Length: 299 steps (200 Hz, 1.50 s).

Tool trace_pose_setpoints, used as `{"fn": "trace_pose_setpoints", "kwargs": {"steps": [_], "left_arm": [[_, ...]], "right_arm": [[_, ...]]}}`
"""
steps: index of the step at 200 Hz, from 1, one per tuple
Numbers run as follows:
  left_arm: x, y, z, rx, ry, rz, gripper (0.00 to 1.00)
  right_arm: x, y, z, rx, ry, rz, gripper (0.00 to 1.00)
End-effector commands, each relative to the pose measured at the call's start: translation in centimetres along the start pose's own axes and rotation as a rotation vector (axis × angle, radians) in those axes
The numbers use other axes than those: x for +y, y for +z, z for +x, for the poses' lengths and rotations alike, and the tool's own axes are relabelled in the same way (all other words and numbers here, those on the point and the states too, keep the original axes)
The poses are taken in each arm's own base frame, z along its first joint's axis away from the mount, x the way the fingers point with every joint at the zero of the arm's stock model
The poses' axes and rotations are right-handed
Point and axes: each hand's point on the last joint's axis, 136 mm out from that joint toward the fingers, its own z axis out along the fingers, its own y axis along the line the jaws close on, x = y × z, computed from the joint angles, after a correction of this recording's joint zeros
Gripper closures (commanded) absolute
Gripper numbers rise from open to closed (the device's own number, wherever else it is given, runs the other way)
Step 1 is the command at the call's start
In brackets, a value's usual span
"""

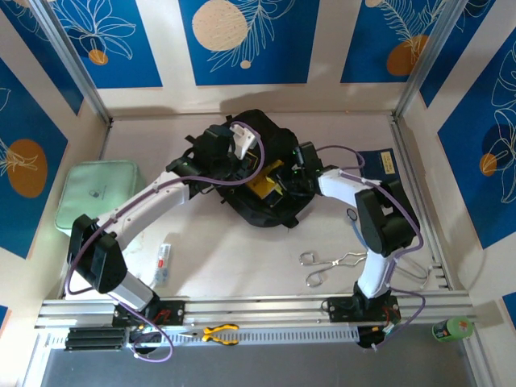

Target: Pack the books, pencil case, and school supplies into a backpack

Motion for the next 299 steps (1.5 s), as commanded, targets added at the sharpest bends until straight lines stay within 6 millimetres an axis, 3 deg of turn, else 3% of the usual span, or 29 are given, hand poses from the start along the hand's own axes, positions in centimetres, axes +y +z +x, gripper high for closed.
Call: {"fn": "trace_pose_setpoints", "kwargs": {"steps": [1, 33, 68, 112, 142, 153, 166, 175, 183, 196, 213, 240, 270, 299], "left_arm": [[0.0, -1.6, -2.6, -0.104, 0.000, 0.007, 1.00], [-0.5, -1.1, -1.4, -0.070, 0.004, 0.040, 1.00], [0.7, -1.1, 1.3, 0.010, 0.041, -0.026, 1.00], [4.7, -4.4, 4.5, 0.086, 0.036, -0.152, 1.00], [5.1, -6.4, 5.8, 0.089, 0.011, -0.148, 1.00], [4.7, -6.8, 6.0, 0.084, 0.000, -0.121, 0.86], [3.9, -7.1, 6.2, 0.084, -0.013, -0.079, 0.47], [3.4, -7.4, 6.3, 0.084, -0.018, -0.054, 0.29], [3.1, -7.7, 6.3, 0.079, -0.019, -0.042, 0.18], [2.8, -8.3, 6.4, 0.067, -0.017, -0.029, 0.07], [2.8, -9.1, 6.2, 0.041, -0.012, -0.039, 0.00], [2.8, -9.7, 5.9, 0.016, -0.011, -0.041, 0.00], [3.4, -8.9, 5.9, 0.016, -0.044, -0.070, 0.00], [3.9, -7.5, 5.6, 0.021, -0.086, -0.085, 0.00]], "right_arm": [[0.1, -4.1, -0.1, -0.054, -0.026, 0.004, 0.51], [-1.8, -9.1, -0.8, -0.167, -0.046, 0.049, 0.40], [-4.3, -13.8, -3.9, -0.297, -0.034, 0.104, 0.34], [-6.3, -15.6, -9.6, -0.284, -0.021, 0.161, 0.33], [-8.5, -15.2, -14.3, -0.293, -0.045, 0.308, 0.33], [-9.7, -15.1, -16.2, -0.315, -0.032, 0.369, 0.32], [-10.9, -14.9, -18.3, -0.331, -0.011, 0.419, 0.31], [-11.7, -14.9, -19.5, -0.341, 0.012, 0.448, 0.30], [-12.2, -14.9, -20.6, -0.354, 0.020, 0.459, 0.28], [-13.1, -14.9, -22.0, -0.360, 0.048, 0.480, 0.23], [-14.2, -14.9, -23.3, -0.356, 0.067, 0.492, 0.19], [-16.2, -14.7, -24.4, -0.340, 0.119, 0.501, 0.17], [-17.9, -14.4, -24.6, -0.315, 0.166, 0.497, 0.17], [-18.8, -12.9, -24.0, -0.248, 0.199, 0.470, 0.19]]}}
